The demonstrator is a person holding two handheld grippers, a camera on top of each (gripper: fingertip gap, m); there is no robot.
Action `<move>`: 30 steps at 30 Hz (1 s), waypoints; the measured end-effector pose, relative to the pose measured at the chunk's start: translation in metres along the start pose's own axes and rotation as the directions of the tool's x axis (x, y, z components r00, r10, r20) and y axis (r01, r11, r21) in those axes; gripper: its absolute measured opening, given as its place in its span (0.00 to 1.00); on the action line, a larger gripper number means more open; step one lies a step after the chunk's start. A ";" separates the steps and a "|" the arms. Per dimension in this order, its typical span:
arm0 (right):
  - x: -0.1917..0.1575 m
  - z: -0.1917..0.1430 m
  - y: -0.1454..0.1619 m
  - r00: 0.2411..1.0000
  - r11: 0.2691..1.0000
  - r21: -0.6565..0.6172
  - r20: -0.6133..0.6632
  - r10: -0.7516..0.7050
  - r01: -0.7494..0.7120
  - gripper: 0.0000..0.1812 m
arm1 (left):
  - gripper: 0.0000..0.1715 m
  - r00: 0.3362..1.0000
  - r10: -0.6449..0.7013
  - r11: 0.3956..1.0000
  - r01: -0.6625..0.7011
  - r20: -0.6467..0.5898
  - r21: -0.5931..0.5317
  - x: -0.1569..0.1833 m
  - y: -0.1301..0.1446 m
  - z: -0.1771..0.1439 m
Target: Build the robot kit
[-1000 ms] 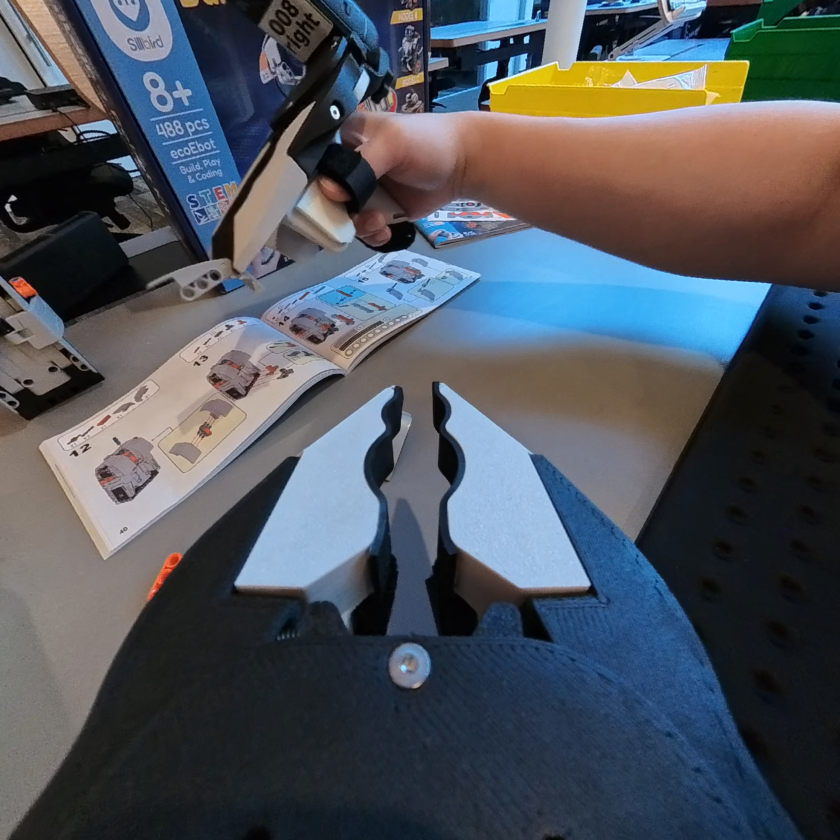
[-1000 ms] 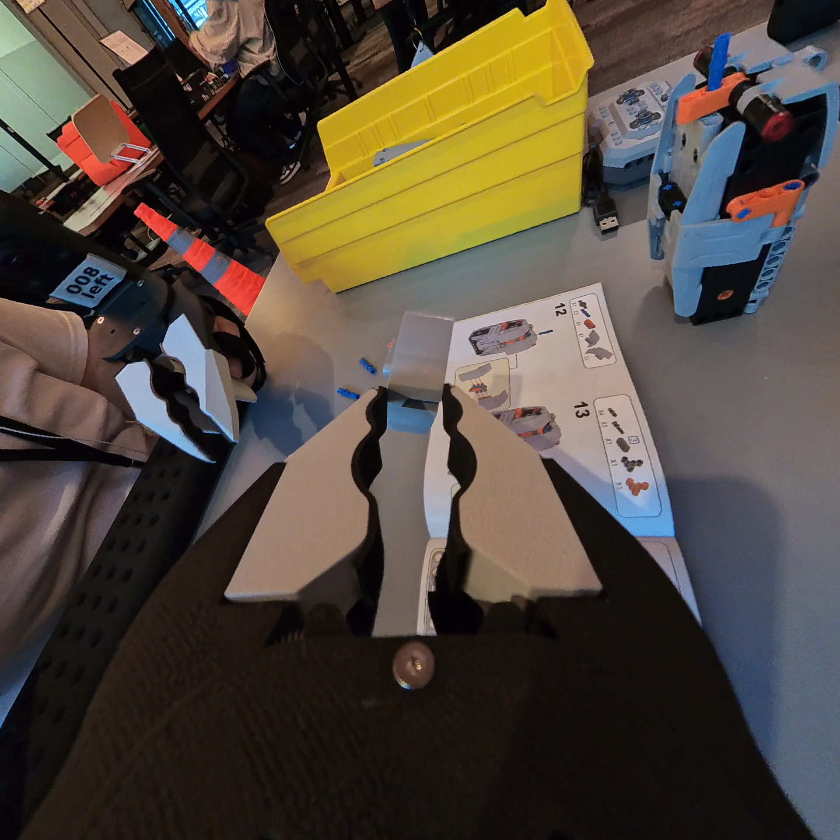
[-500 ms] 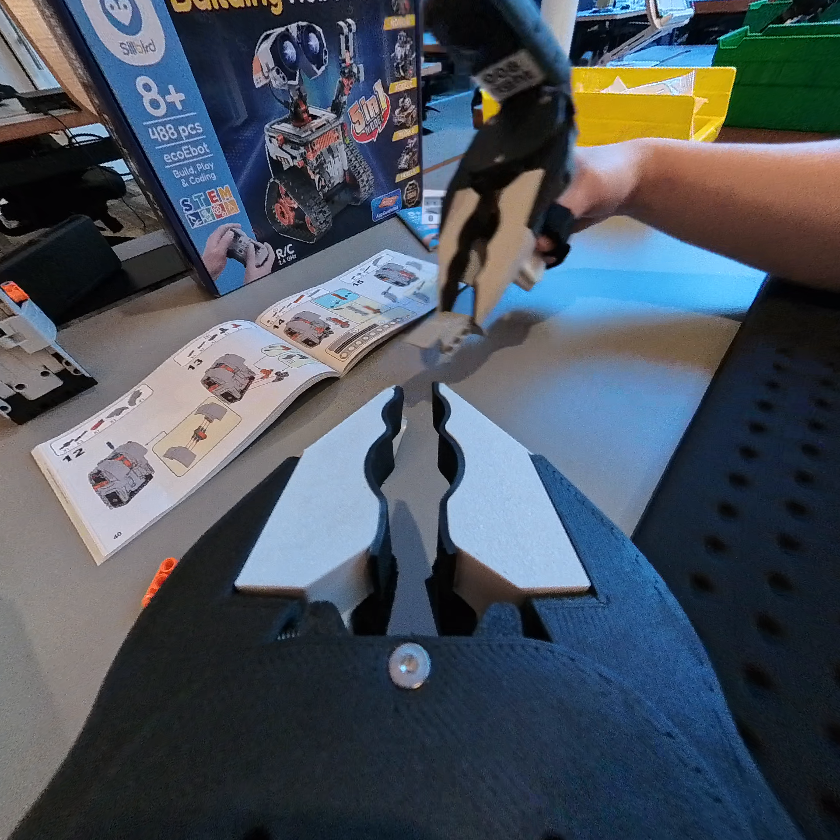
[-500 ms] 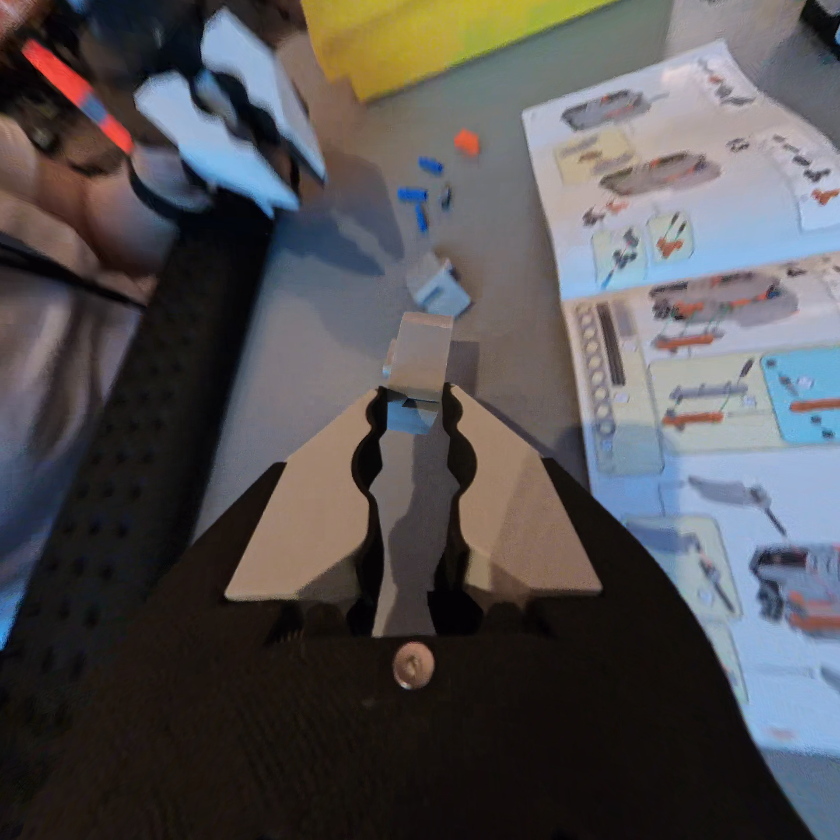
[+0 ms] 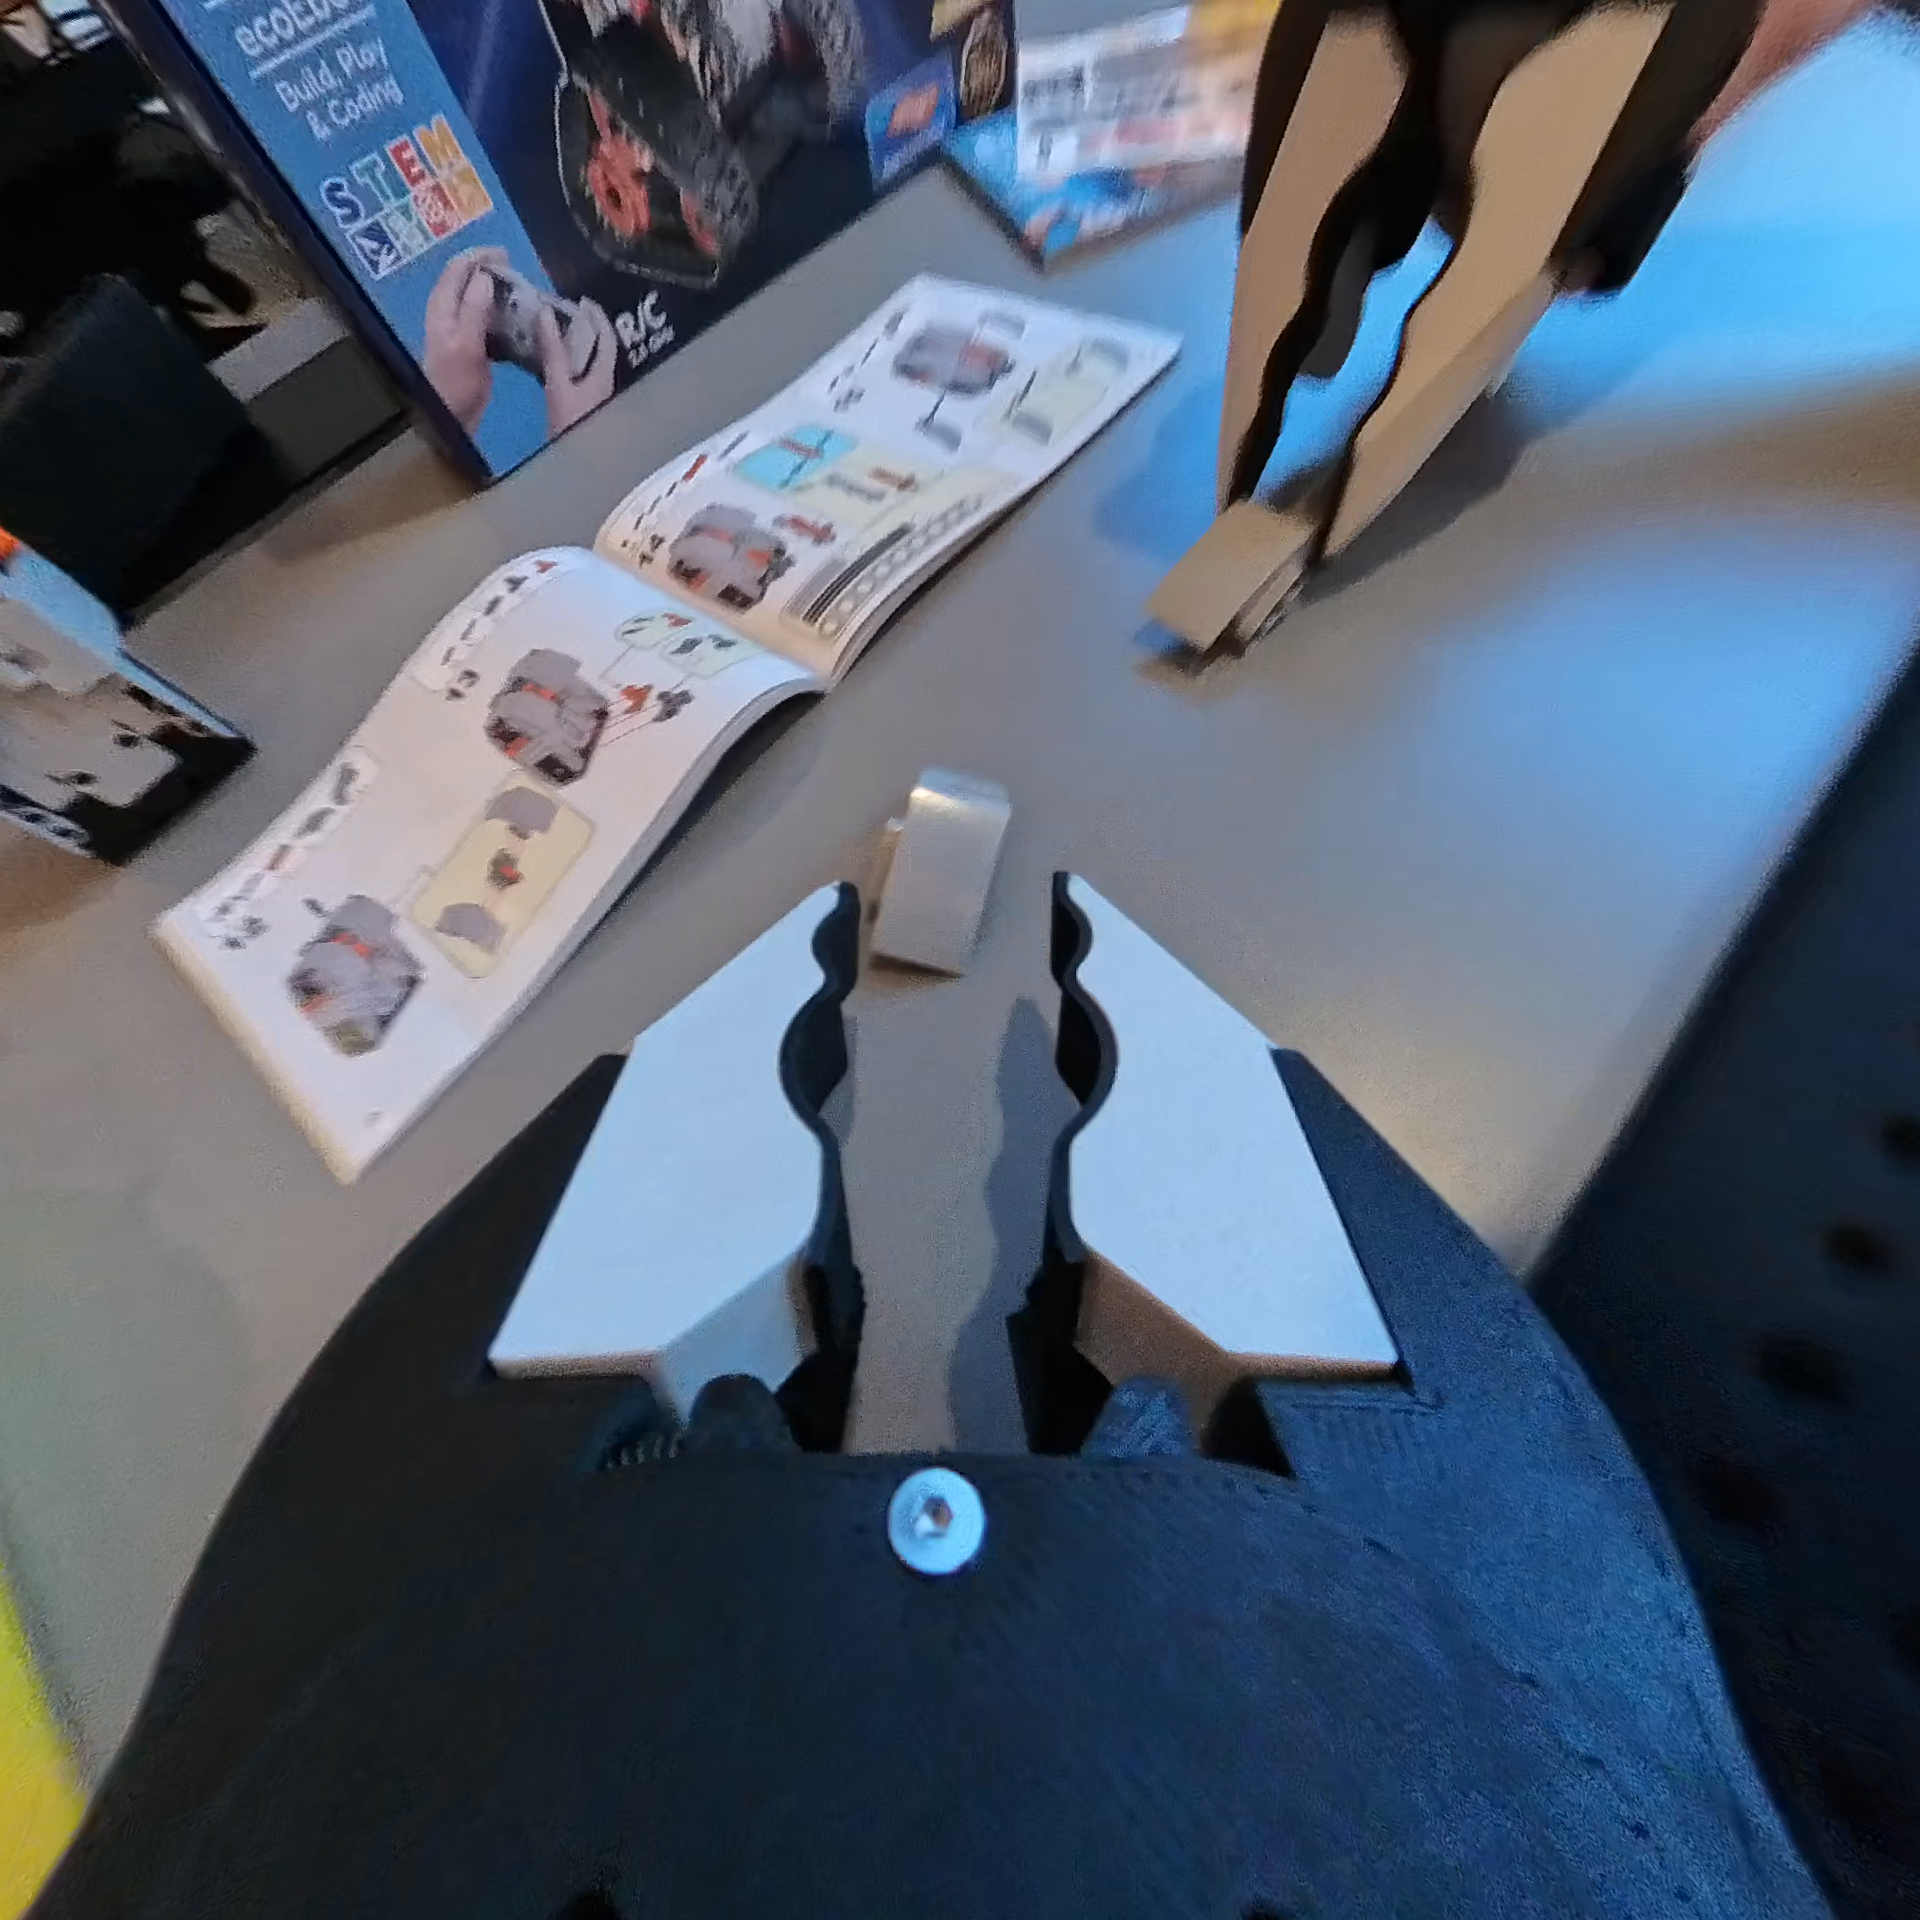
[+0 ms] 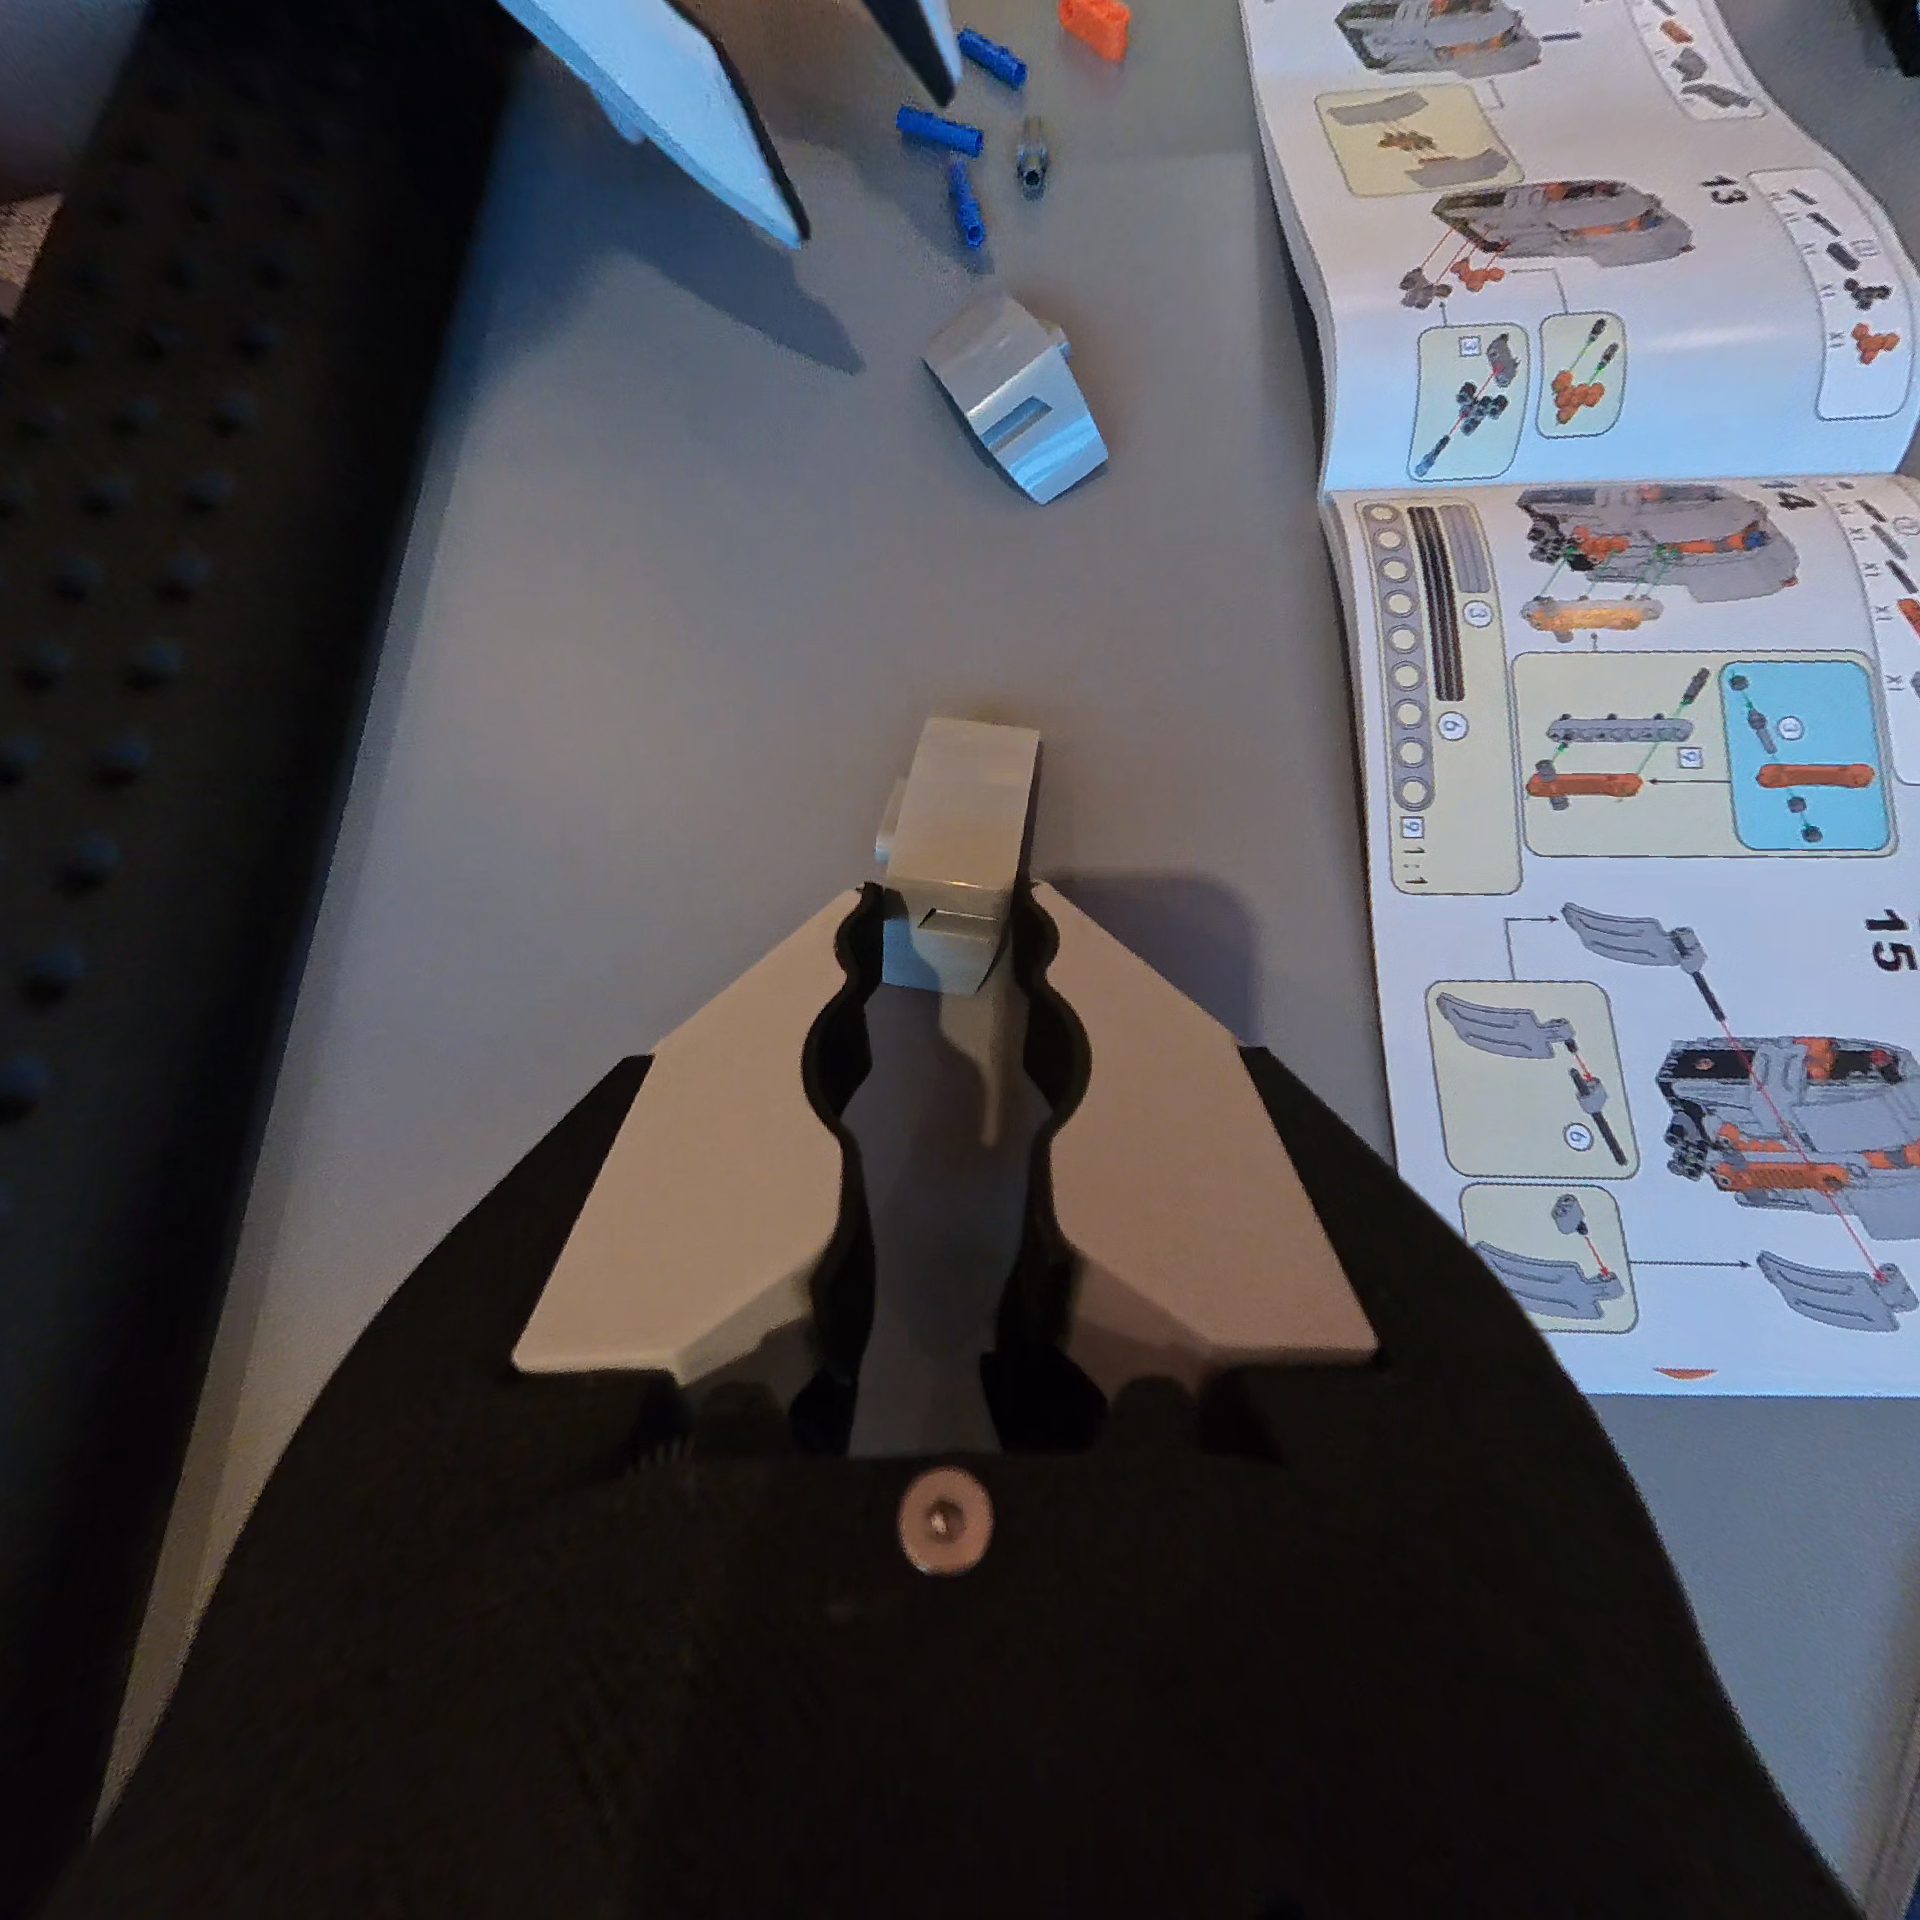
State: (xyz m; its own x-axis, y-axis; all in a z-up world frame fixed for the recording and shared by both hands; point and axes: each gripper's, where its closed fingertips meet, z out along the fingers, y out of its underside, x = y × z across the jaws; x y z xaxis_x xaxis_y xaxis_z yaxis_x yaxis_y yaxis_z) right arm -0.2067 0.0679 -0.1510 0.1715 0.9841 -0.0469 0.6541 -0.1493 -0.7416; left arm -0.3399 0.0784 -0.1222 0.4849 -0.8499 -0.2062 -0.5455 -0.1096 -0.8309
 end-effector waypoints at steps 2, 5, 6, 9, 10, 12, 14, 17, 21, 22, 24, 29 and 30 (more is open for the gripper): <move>0.001 -0.001 0.001 1.000 1.000 -0.006 -0.013 -0.006 0.005 0.15 | 0.23 0.993 0.114 0.992 -0.113 0.016 -0.058 -0.001 0.005 0.006; 0.000 -0.005 -0.001 0.999 1.000 0.005 -0.032 -0.016 0.017 0.19 | 0.23 0.978 0.208 0.970 -0.207 -0.002 -0.123 -0.001 0.014 0.020; 0.000 -0.007 -0.002 0.999 1.000 0.009 -0.038 -0.019 0.019 0.20 | 0.23 0.977 0.213 0.967 -0.214 -0.018 -0.137 0.000 0.016 0.024; 0.000 -0.012 -0.008 0.998 0.999 0.028 -0.057 -0.031 0.032 0.22 | 0.30 0.979 0.200 0.969 -0.205 -0.050 -0.137 0.000 0.014 0.032; -0.001 -0.014 -0.010 0.998 0.999 0.036 -0.060 -0.031 0.033 0.23 | 0.31 0.979 0.198 0.969 -0.203 -0.051 -0.139 -0.001 0.014 0.034; -0.001 -0.016 -0.012 0.997 0.999 0.041 -0.065 -0.030 0.033 0.23 | 0.33 0.980 0.190 0.970 -0.196 -0.053 -0.141 -0.003 0.013 0.036; 0.000 -0.017 -0.012 0.997 0.999 0.036 -0.070 -0.034 0.036 0.23 | 0.33 0.984 0.169 0.974 -0.177 -0.065 -0.142 -0.004 0.012 0.038; 0.000 -0.019 -0.011 0.996 0.999 0.026 -0.079 -0.040 0.043 0.23 | 0.32 0.986 0.149 0.975 -0.159 -0.072 -0.154 -0.008 0.014 0.040; 0.001 -0.022 -0.010 0.995 0.999 0.020 -0.086 -0.041 0.043 0.23 | 0.27 0.988 0.128 0.976 -0.141 -0.091 -0.167 -0.010 0.017 0.042; 0.001 -0.022 -0.009 0.995 0.999 0.013 -0.089 -0.042 0.043 0.23 | 0.26 0.988 0.118 0.977 -0.133 -0.098 -0.167 -0.010 0.017 0.042; 0.002 -0.025 -0.006 0.994 0.999 -0.004 -0.101 -0.051 0.051 0.23 | 0.22 0.988 0.100 0.978 -0.120 -0.121 -0.169 -0.008 0.018 0.042; 0.003 -0.031 -0.009 0.991 0.998 0.010 -0.121 -0.056 0.057 0.23 | 0.17 0.985 0.099 0.978 -0.122 -0.140 -0.170 -0.007 0.019 0.041; 0.003 -0.031 -0.009 0.991 0.998 0.010 -0.121 -0.054 0.055 0.23 | 0.17 0.985 0.099 0.978 -0.123 -0.141 -0.170 -0.007 0.019 0.041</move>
